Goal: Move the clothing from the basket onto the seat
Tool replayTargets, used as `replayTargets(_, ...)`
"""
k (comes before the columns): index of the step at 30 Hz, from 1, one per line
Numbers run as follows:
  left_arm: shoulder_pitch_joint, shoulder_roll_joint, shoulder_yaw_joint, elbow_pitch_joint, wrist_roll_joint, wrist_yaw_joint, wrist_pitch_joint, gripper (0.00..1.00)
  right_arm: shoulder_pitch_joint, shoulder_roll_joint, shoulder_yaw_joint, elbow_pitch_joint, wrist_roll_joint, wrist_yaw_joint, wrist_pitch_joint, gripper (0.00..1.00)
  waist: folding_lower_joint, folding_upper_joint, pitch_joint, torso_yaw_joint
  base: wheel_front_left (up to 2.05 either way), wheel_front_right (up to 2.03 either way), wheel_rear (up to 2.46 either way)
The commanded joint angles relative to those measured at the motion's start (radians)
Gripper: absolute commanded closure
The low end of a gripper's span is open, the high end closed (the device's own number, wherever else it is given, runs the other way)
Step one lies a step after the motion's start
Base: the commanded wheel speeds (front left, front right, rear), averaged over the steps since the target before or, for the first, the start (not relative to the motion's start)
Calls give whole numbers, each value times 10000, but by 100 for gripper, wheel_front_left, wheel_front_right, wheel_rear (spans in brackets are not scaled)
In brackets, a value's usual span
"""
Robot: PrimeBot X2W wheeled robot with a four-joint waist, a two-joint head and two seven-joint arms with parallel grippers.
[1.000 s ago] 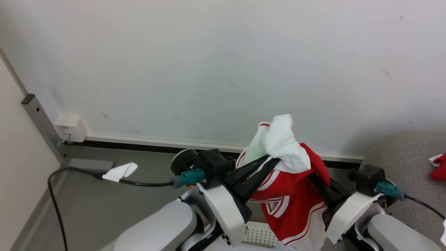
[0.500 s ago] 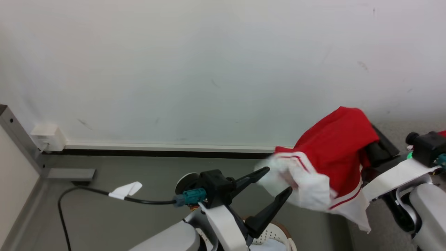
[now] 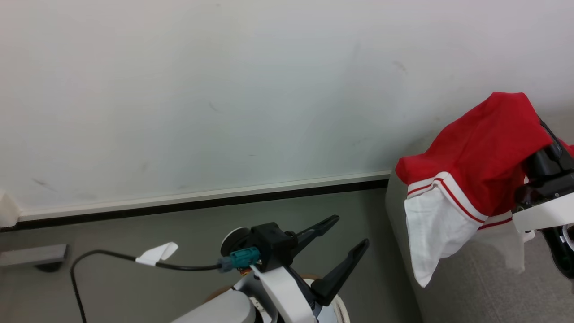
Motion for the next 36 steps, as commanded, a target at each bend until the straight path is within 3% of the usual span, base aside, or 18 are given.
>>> replayTargets(1,71,18,21,28,26,19,-125,0,156,-94,-56,-87,-104,-23,5,100,0,-1,99,-420,0,0,0)
replayTargets(7,-8,90,41,159,205,5,-343,0,517,-281,-351,-623,-244,-23,84,100,0,-1,285,-1420,0,0,0)
replayTargets(20,-143,60,159,565,485,-106,-812,0,1536,125,-1354,-1608,-597,-23,414,100,0,-1,731,-2987,0,0,0)
replayTargets(28,-338,18,107,683,690,-172,-874,0,1565,171,-1770,-1967,-701,-23,595,100,0,-1,1033,-3199,0,0,0)
replayTargets(36,-805,238,16,579,915,-339,-657,0,868,-229,-2328,-1938,-345,-23,841,100,0,-1,1929,-2910,0,0,0)
